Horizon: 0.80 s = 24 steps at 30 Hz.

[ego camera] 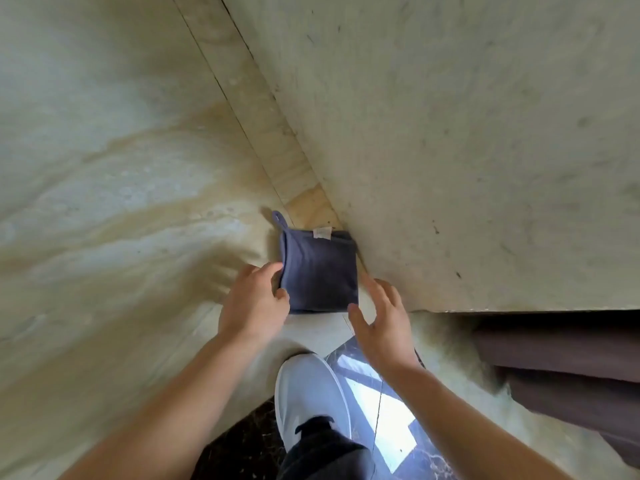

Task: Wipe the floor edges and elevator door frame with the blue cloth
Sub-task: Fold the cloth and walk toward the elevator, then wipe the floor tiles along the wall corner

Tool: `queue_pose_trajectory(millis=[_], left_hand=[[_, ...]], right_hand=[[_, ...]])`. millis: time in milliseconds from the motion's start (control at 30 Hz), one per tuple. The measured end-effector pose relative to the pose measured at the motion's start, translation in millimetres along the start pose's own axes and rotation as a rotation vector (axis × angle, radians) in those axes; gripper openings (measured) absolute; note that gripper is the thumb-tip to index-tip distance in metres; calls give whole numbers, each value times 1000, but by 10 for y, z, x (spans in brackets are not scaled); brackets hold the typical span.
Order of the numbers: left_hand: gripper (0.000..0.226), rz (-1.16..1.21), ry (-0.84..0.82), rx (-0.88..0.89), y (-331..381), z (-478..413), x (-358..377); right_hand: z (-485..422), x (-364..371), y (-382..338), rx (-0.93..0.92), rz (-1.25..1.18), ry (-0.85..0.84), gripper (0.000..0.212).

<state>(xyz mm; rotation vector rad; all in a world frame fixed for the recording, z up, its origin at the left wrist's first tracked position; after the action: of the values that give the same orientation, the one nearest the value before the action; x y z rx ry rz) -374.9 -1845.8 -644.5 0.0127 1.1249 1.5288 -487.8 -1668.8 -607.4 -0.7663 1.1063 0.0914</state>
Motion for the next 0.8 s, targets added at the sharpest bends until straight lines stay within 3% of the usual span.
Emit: queue_pose_trajectory(millis=[67, 133, 267, 400, 567, 800], left_hand=[[48, -303, 118, 85, -38, -5, -127], [59, -543, 133, 114, -68, -73, -187], [73, -773, 151, 27, -297, -89, -250], [69, -767, 287, 120, -506, 34, -343], [73, -710, 273, 106, -651, -80, -344], [74, -625, 305, 71, -616, -159, -287]], right_hand=[[32, 87, -33, -130, 149, -183, 63], [-19, 266, -38, -236, 378, -313, 66], [-230, 555, -122, -313, 510, -353, 69], [-417, 652, -101, -289, 583, -303, 76], [-505, 799, -135, -305, 518, -297, 73], [-2022, 941, -861, -455, 577, -330, 64]])
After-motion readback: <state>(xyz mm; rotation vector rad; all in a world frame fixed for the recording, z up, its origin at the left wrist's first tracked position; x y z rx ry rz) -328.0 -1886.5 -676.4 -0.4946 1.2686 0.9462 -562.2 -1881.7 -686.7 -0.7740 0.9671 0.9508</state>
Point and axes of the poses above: each hand's wrist, its own z-axis away from the middle knuckle, its own x-axis out of the palm, y = z × x, the point moved 1 cm from there along -z, towards the middle knuckle, and after that the axes turned 4 degrees about -x, right-handed, at the moved point
